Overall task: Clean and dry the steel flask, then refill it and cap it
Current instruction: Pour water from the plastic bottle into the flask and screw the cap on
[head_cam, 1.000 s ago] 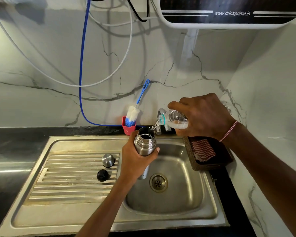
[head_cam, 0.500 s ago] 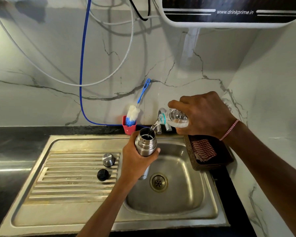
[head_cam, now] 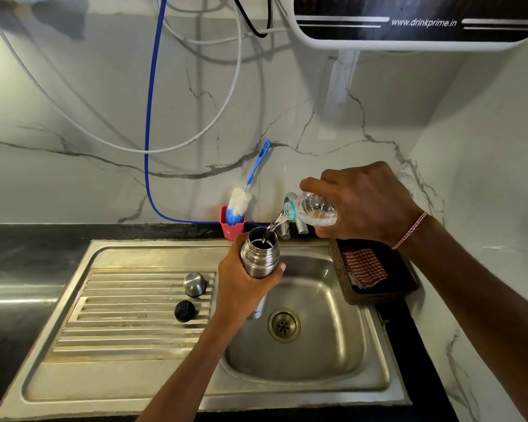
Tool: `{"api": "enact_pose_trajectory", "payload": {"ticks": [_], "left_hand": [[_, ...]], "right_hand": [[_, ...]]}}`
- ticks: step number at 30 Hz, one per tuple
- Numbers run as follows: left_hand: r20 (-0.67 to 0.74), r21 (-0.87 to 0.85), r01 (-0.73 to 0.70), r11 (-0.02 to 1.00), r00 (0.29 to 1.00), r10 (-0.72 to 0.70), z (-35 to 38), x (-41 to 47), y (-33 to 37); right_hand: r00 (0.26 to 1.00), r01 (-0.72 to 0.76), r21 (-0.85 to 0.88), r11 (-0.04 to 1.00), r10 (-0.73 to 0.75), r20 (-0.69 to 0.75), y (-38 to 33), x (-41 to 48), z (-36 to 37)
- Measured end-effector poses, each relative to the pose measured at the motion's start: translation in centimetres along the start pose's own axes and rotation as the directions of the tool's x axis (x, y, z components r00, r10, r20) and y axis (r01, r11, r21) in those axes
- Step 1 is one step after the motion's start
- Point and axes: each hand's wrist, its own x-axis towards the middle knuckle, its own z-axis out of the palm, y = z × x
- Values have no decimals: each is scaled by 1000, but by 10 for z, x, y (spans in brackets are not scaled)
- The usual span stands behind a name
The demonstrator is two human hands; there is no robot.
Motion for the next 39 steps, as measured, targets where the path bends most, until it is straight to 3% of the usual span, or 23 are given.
{"api": "enact_pose_trajectory", "payload": {"ticks": [39], "left_hand": [[14, 13, 14, 1000, 1000, -14, -2, 1, -1]], "right_hand": [[999, 43, -24, 999, -43, -3, 2, 7, -7]]}}
